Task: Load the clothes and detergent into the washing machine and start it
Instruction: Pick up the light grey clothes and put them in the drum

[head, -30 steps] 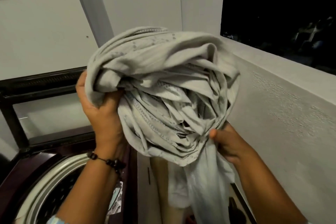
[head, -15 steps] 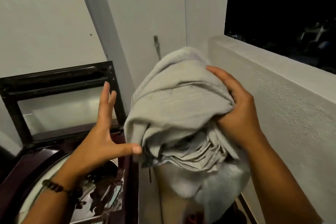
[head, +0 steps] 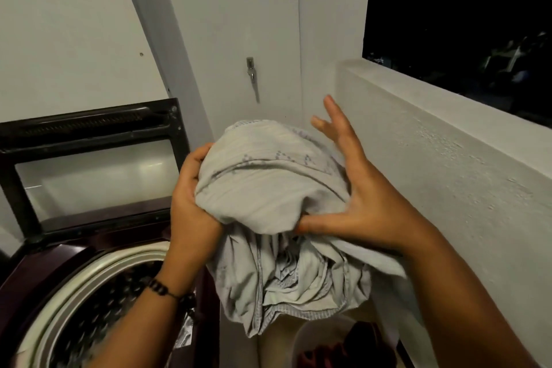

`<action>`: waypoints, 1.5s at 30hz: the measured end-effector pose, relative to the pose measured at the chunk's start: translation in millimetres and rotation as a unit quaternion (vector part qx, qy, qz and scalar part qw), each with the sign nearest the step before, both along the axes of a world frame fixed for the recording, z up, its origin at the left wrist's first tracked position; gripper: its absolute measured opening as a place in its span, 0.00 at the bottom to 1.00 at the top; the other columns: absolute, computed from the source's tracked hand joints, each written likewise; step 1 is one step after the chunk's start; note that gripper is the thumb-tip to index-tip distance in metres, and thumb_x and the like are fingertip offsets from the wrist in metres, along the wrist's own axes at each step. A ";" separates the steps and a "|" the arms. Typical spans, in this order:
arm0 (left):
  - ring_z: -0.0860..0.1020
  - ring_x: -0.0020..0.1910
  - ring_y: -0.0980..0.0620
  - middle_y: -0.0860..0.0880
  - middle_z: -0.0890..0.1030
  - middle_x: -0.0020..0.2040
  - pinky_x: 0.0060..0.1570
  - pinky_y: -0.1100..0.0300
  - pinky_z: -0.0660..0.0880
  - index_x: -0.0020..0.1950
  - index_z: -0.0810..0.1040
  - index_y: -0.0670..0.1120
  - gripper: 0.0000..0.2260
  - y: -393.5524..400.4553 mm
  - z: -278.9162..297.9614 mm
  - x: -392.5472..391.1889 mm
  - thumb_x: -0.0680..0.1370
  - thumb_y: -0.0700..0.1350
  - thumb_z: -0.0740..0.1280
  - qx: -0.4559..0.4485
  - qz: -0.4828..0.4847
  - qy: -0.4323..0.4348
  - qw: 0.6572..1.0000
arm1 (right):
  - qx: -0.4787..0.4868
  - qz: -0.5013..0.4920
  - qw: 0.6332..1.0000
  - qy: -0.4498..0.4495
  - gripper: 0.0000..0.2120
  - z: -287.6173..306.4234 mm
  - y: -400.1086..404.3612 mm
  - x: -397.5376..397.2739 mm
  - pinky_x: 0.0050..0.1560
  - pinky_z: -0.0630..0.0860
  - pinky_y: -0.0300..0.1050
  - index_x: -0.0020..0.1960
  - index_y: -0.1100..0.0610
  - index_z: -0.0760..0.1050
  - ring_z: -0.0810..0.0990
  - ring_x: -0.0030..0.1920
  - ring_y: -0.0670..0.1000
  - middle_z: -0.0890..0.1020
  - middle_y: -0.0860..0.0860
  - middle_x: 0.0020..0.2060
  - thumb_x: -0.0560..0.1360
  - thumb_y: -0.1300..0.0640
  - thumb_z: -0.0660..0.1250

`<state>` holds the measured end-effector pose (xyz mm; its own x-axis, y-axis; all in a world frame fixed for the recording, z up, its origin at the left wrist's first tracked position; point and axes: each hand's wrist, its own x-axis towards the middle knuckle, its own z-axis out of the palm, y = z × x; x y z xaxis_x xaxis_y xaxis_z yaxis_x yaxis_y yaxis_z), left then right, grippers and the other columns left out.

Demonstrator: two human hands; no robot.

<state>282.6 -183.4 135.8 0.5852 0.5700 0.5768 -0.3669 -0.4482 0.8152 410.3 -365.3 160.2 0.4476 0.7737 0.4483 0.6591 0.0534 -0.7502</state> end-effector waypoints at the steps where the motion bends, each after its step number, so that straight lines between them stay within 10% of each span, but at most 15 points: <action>1: 0.79 0.53 0.64 0.55 0.80 0.55 0.52 0.71 0.74 0.61 0.72 0.49 0.23 0.0 1.0 0.2 0.69 0.44 0.75 -0.009 0.014 -0.016 1.000 | -0.001 0.001 0.999 0.035 0.64 -4.7 -6.6 5.7 0.74 0.62 0.50 0.73 0.29 0.37 0.57 0.75 0.40 0.53 0.37 0.77 0.55 0.42 0.81; 6: 0.78 0.60 0.52 0.48 0.80 0.61 0.61 0.56 0.75 0.68 0.70 0.40 0.17 23.8 -1.8 -0.9 0.79 0.40 0.64 -0.133 0.045 -0.101 0.985 | -0.004 0.016 0.978 0.208 0.68 -46.4 -33.9 31.9 0.71 0.66 0.45 0.72 0.28 0.37 0.59 0.75 0.39 0.52 0.37 0.77 0.45 0.31 0.79; 9: 0.78 0.61 0.45 0.40 0.79 0.62 0.64 0.49 0.74 0.67 0.71 0.37 0.29 31.2 4.8 -1.5 0.70 0.47 0.75 -0.230 0.024 -0.161 0.959 | -0.004 0.061 0.957 0.283 0.73 -75.6 -31.5 29.2 0.65 0.73 0.47 0.79 0.47 0.47 0.70 0.70 0.48 0.65 0.50 0.75 0.44 0.36 0.83; 13: 0.83 0.36 0.62 0.57 0.85 0.35 0.37 0.67 0.79 0.47 0.79 0.48 0.40 17.5 8.0 0.3 0.41 0.64 0.80 -0.279 0.005 -0.112 0.954 | 0.087 0.063 0.921 0.375 0.48 -85.4 -9.5 15.3 0.46 0.79 0.37 0.55 0.55 0.79 0.84 0.50 0.46 0.86 0.49 0.47 0.37 0.43 0.85; 16: 0.83 0.50 0.54 0.51 0.85 0.48 0.46 0.62 0.80 0.58 0.78 0.45 0.39 7.7 -7.3 5.4 0.50 0.59 0.82 -0.294 -0.033 -0.104 0.950 | 0.161 0.019 0.916 0.366 0.32 -80.9 7.2 13.9 0.44 0.80 0.37 0.42 0.51 0.85 0.85 0.47 0.47 0.87 0.48 0.43 0.39 0.45 0.85; 24: 0.81 0.58 0.53 0.46 0.82 0.60 0.56 0.59 0.77 0.61 0.81 0.50 0.40 15.1 -28.2 -29.6 0.53 0.63 0.82 -0.159 -0.106 0.089 0.978 | 0.244 -0.132 0.929 0.244 0.44 -62.0 0.4 35.0 0.61 0.77 0.56 0.68 0.59 0.71 0.80 0.61 0.54 0.80 0.55 0.60 0.56 0.47 0.82; 28: 0.52 0.78 0.61 0.64 0.49 0.79 0.73 0.50 0.58 0.74 0.47 0.73 0.62 27.6 -10.3 -50.7 0.47 0.68 0.79 -0.018 -0.066 0.222 0.973 | 0.230 -0.120 0.957 0.131 0.32 -46.4 -8.0 30.4 0.58 0.73 0.32 0.68 0.43 0.69 0.76 0.62 0.37 0.78 0.36 0.60 0.67 0.61 0.72; 30: 0.45 0.76 0.68 0.69 0.43 0.77 0.74 0.53 0.52 0.72 0.39 0.74 0.64 26.8 -1.5 -50.8 0.48 0.68 0.79 0.075 -0.051 0.254 0.963 | 0.190 -0.112 0.974 0.049 0.32 -37.4 -5.5 24.9 0.62 0.72 0.35 0.64 0.35 0.70 0.74 0.64 0.38 0.77 0.32 0.60 0.69 0.63 0.71; 33: 0.42 0.78 0.62 0.70 0.36 0.75 0.76 0.46 0.49 0.70 0.29 0.72 0.66 21.9 -3.3 -33.5 0.52 0.68 0.79 0.181 -0.064 0.312 0.931 | 0.161 -0.077 0.983 -0.031 0.26 -29.0 -0.9 17.6 0.67 0.72 0.47 0.66 0.47 0.73 0.75 0.65 0.44 0.79 0.44 0.62 0.70 0.62 0.71; 38: 0.62 0.66 0.79 0.82 0.59 0.65 0.59 0.82 0.61 0.73 0.49 0.66 0.50 -0.6 -10.8 -14.1 0.58 0.71 0.74 0.121 -0.120 0.220 0.960 | 0.160 -0.002 0.987 0.009 0.25 -25.1 3.9 -1.3 0.67 0.71 0.49 0.66 0.51 0.73 0.76 0.65 0.46 0.79 0.45 0.62 0.70 0.56 0.71; 45: 0.76 0.57 0.71 0.73 0.77 0.55 0.53 0.77 0.71 0.64 0.69 0.55 0.36 -9.0 -9.1 -14.5 0.61 0.68 0.74 0.024 -0.003 0.075 0.997 | 0.012 0.026 1.000 -0.001 0.55 -19.4 -6.1 6.9 0.75 0.59 0.56 0.75 0.35 0.51 0.54 0.77 0.44 0.57 0.38 0.76 0.63 0.66 0.78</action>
<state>268.0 -192.4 126.7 0.6708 0.5403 0.5080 -0.2448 -0.4852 0.8394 417.2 -371.4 140.7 0.4069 0.7844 0.4681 0.6563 0.1054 -0.7471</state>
